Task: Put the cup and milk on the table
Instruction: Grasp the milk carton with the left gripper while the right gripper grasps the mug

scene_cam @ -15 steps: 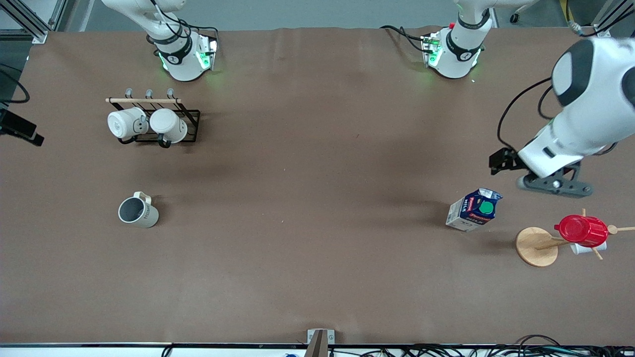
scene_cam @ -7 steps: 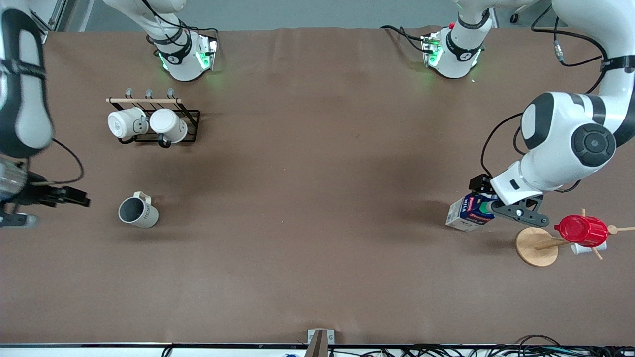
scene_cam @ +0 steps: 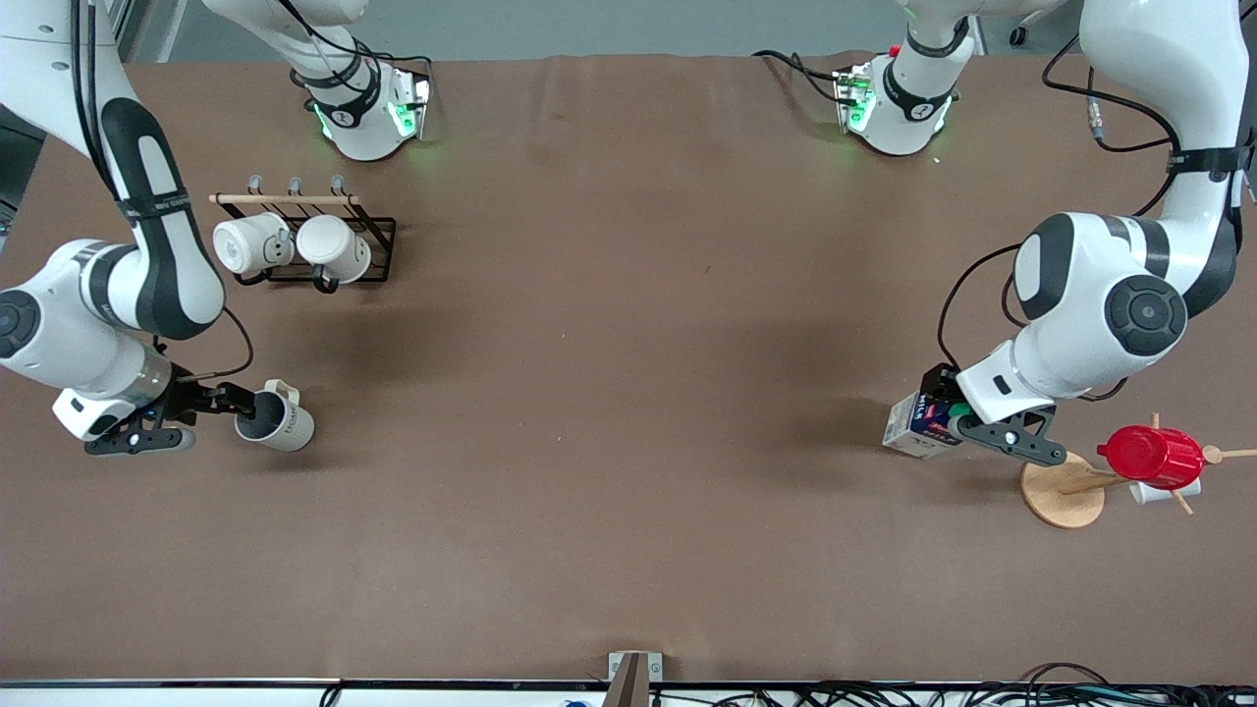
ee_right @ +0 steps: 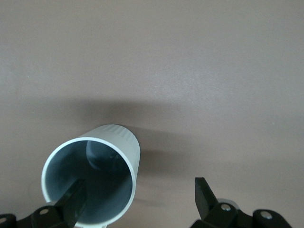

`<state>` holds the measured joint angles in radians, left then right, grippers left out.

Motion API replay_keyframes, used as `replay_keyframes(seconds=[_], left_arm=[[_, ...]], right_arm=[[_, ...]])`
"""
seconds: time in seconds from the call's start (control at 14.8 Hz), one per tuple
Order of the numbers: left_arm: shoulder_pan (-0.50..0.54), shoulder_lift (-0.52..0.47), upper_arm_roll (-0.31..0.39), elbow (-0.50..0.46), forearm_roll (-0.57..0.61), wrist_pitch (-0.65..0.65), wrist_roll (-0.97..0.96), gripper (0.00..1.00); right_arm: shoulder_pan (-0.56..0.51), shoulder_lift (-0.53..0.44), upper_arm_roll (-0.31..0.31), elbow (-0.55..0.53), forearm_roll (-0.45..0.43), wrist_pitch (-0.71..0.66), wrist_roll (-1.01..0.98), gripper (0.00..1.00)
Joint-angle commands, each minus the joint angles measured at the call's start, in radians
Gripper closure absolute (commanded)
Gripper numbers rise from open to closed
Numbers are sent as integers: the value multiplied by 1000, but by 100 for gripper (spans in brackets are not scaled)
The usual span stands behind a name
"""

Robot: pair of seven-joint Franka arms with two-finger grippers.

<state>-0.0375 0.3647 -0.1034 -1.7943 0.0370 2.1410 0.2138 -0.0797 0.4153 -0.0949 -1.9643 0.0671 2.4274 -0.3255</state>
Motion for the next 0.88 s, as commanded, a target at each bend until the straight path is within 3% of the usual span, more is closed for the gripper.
replay_keyframes(seconds=[0.0,0.14,0.2,0.34,0.47,0.61,0.81], left_arm=[[2,14,-2,9,0,11,15,39],[2,14,-2,7,0,5,15,52],[2,13,-2,6,0,-1,15,55],[2,2,-2,9,0,-24,18,56],[2,-24,-2,16,0,-56,15,56],[4,-56,-4,44,-3,-96,12,56],[2,-84,-7,177,-15,-261,3,57]], right_arm=[[12,10,1,-22,-6,53,-10,0],[12,16,1,-22,-6,58,-9,10],[8,19,1,-22,-6,61,-12,25],[6,17,1,-22,-6,61,-15,66],[6,20,1,-21,-4,68,-14,87],[6,28,1,-21,-3,87,-7,99],[11,30,3,-5,-3,67,2,100]])
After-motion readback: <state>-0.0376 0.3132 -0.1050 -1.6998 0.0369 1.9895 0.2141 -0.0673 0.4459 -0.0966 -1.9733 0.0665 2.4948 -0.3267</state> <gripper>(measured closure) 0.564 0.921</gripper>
